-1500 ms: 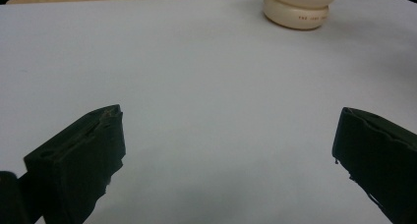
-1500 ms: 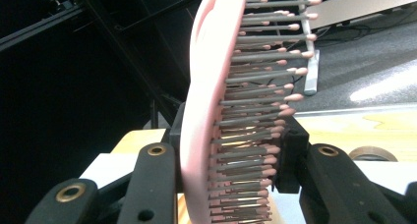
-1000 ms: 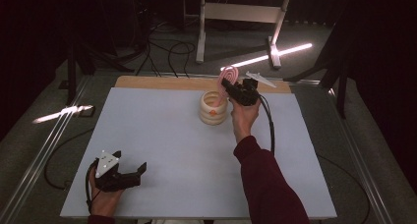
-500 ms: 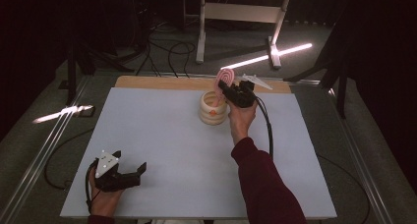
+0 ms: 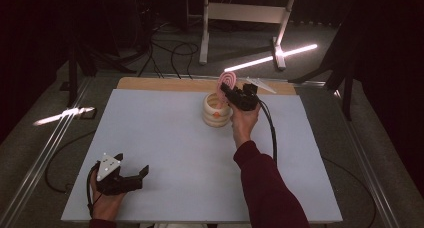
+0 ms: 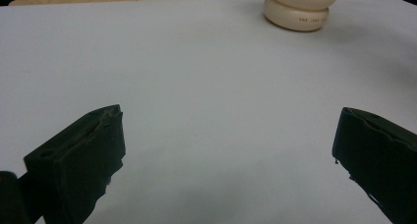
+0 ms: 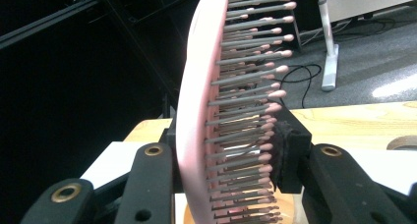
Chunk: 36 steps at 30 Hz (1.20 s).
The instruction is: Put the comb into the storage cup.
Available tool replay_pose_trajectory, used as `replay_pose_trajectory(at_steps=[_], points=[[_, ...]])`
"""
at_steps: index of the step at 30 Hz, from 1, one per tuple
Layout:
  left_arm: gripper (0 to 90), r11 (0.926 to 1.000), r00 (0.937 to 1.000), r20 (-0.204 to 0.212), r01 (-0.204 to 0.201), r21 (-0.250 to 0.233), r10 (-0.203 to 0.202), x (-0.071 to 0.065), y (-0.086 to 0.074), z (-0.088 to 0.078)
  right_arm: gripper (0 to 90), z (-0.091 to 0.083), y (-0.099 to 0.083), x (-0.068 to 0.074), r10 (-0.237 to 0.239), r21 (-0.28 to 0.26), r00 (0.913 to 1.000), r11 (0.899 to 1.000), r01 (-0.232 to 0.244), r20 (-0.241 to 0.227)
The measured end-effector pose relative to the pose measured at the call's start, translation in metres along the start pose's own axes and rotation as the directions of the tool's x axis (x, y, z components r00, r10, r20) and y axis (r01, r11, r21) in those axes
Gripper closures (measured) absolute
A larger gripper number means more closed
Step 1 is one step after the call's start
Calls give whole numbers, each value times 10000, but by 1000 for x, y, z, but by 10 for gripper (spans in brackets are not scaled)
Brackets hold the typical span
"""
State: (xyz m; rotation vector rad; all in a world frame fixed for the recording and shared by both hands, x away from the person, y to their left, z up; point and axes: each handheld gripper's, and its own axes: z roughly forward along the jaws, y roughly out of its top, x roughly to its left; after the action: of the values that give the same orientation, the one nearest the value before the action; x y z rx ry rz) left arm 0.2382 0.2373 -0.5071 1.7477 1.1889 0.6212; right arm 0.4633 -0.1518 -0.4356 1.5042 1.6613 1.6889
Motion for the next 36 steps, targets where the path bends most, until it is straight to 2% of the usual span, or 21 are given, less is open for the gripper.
replay_pose_trajectory(at_steps=[15,36], points=[[1,10000,10000,-18,31,-12,-31,0,0,-1,605,3,-3,0,178,29,9996,9998,-177,-239],[1,10000,10000,-12,9,48,-9,0,-1,0,607,2,-2,-11,541,166,9985,9984,-542,73]])
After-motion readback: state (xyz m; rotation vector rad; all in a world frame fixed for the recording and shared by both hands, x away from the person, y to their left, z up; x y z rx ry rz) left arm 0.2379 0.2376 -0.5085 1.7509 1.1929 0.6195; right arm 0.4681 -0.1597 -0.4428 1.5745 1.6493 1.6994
